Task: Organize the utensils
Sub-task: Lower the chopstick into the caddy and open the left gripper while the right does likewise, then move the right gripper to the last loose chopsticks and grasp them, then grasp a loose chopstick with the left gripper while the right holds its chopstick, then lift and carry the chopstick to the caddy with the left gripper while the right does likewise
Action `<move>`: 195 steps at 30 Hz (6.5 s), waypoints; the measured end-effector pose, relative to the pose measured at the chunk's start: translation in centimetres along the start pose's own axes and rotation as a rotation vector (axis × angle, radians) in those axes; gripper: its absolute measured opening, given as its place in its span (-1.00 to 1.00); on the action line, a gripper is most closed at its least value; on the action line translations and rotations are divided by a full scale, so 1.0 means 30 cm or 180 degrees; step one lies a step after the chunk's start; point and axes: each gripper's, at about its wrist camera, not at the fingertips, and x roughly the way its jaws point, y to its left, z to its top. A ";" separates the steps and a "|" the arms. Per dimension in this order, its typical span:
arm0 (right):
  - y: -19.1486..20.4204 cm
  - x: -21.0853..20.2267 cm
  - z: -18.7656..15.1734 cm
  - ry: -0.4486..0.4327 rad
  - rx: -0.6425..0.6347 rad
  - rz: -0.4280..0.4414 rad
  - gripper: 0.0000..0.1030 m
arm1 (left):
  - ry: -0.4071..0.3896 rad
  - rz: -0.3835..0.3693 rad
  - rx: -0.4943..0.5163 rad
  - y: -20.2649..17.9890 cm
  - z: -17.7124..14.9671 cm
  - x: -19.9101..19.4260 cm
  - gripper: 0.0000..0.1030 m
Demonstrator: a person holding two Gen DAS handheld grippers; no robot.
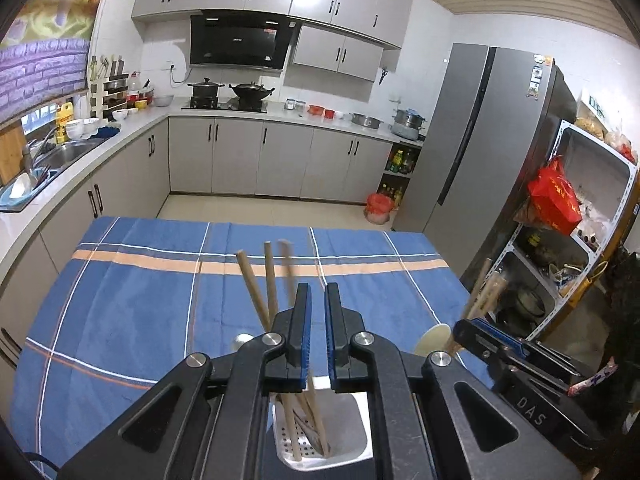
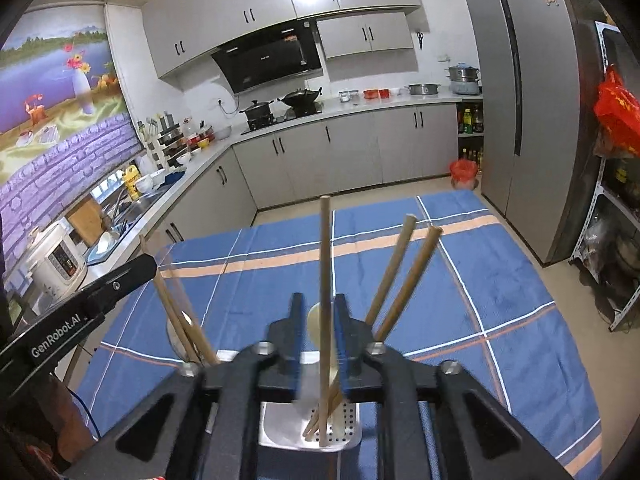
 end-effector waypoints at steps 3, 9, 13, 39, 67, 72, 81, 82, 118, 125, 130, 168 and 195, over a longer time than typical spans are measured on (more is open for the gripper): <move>-0.008 -0.035 0.003 -0.0043 0.0000 0.0025 -0.28 | -0.0022 0.0032 0.0027 -0.014 -0.006 -0.046 -0.70; -0.034 -0.171 -0.026 -0.0110 0.0017 0.0118 0.05 | -0.0187 0.0185 0.0043 -0.037 -0.050 -0.208 -0.09; -0.097 -0.259 -0.095 -0.0054 0.0107 0.0080 0.09 | -0.0155 0.0289 -0.0022 -0.035 -0.101 -0.303 0.02; -0.292 -0.306 -0.746 0.1414 0.0234 -0.0094 -0.84 | 0.0733 0.0532 -0.0245 -0.101 -0.696 -0.548 0.05; -0.218 -0.276 -0.754 0.1382 -0.0364 -0.0114 -0.63 | 0.1042 0.0345 -0.0272 -0.174 -0.762 -0.465 0.05; -0.167 -0.243 -0.748 0.1401 -0.0718 -0.0382 -0.62 | 0.1086 0.0349 -0.0379 -0.145 -0.776 -0.455 0.05; -0.318 -0.290 -0.736 0.1415 -0.0494 -0.0647 -0.76 | 0.1250 0.0019 -0.0164 -0.279 -0.786 -0.377 0.05; -0.357 -0.307 -0.735 0.1412 -0.0401 -0.0679 -0.76 | 0.1299 -0.0035 -0.0095 -0.311 -0.790 -0.352 0.05; -0.428 -0.292 -0.695 0.1794 0.0016 -0.0227 -0.77 | 0.1860 -0.0034 0.0179 -0.238 -0.837 -0.128 -0.89; -0.346 -0.222 -0.670 0.1912 -0.0284 -0.0613 -0.75 | 0.1724 0.0040 0.0348 -0.283 -0.834 -0.101 -0.88; -0.297 -0.224 -0.686 0.1640 -0.0474 -0.0532 -0.82 | 0.1608 -0.0012 0.0310 -0.282 -0.844 -0.112 -0.89; -0.226 -0.679 -0.590 0.0323 0.0124 0.0261 -0.87 | 0.0538 -0.0073 0.0082 -0.295 -0.657 -0.653 -0.90; -0.120 -0.770 -0.491 -0.0098 -0.0145 0.0280 -0.87 | 0.0222 0.0268 0.0318 -0.280 -0.579 -0.763 -0.90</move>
